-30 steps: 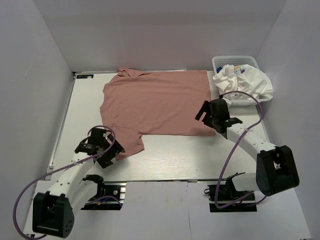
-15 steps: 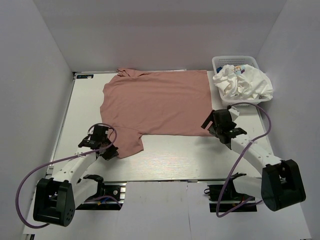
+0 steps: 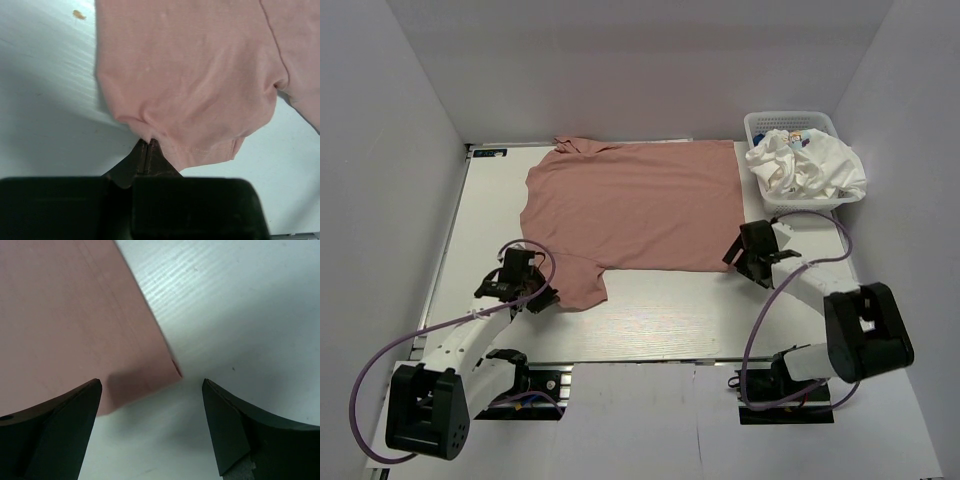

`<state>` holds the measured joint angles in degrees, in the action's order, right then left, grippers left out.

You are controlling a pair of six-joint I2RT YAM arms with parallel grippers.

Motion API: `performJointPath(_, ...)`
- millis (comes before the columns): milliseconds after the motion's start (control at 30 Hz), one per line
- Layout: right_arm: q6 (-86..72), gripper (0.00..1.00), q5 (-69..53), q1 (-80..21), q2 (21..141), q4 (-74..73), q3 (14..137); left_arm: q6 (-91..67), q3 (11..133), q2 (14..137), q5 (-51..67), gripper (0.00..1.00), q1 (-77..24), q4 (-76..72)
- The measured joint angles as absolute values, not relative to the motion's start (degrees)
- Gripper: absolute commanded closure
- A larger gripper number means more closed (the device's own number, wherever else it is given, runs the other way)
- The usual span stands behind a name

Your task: Fold and stack the t-shirts

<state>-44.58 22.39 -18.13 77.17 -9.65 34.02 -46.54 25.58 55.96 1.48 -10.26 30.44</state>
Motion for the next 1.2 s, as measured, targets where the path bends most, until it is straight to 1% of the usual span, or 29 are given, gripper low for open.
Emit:
performJointPath(67, -44.6, 0.21, 22.1, -18.0, 79.9, -8.6, 35.9, -46.3, 25.6, 55.8, 2.1, 1.0, -10.3, 29.8)
performJointPath(100, -44.7, 0.35, 21.9, -18.0, 80.9, -8.1, 36.6, -46.0, 25.6, 55.7, 2.5, 1.0, -10.3, 29.3)
performJointPath(133, -44.8, 0.45, 21.6, -17.9, 81.7, -7.7, 37.1, -45.8, 25.6, 55.6, 3.0, 1.0, -10.3, 28.8)
performJointPath(167, -44.8, 0.61, 21.3, -17.9, 82.4, -7.4, 37.5, -45.6, 25.6, 55.4, 3.7, 1.0, -10.3, 28.0)
performJointPath(200, -44.8, 0.88, 20.9, -17.8, 82.8, -7.3, 37.6, -45.3, 25.7, 55.2, 4.4, 1.0, -10.3, 27.3)
performJointPath(267, -45.2, 1.0, 20.3, -17.7, 83.0, -7.5, 37.6, -44.8, 26.1, 54.6, 5.8, 1.0, -10.3, 25.5)
performJointPath(500, -44.5, 1.0, 20.3, -17.7, 83.0, -8.4, 38.7, -42.9, 31.4, 55.8, 8.4, 1.0, -10.2, 20.2)
performJointPath(633, -42.8, 1.0, 19.5, -17.7, 83.0, -9.0, 42.7, -42.9, 34.6, 59.9, 9.9, 1.0, -9.9, 15.5)
performJointPath(800, -41.0, 1.0, 18.9, -17.6, 85.0, -9.2, 49.4, -43.0, 40.9, 66.6, 8.1, 1.0, -9.8, 12.6)
performJointPath(967, -39.9, 1.0, 18.7, -17.0, 90.0, -11.5, 58.7, -42.8, 51.3, 73.5, 3.4, 1.0, -9.7, 11.0)
performJointPath(1200, -39.0, 1.0, 17.4, -14.9, 99.4, -16.3, 72.6, -41.1, 69.7, 88.1, -4.2, 1.0, -8.4, 10.4)
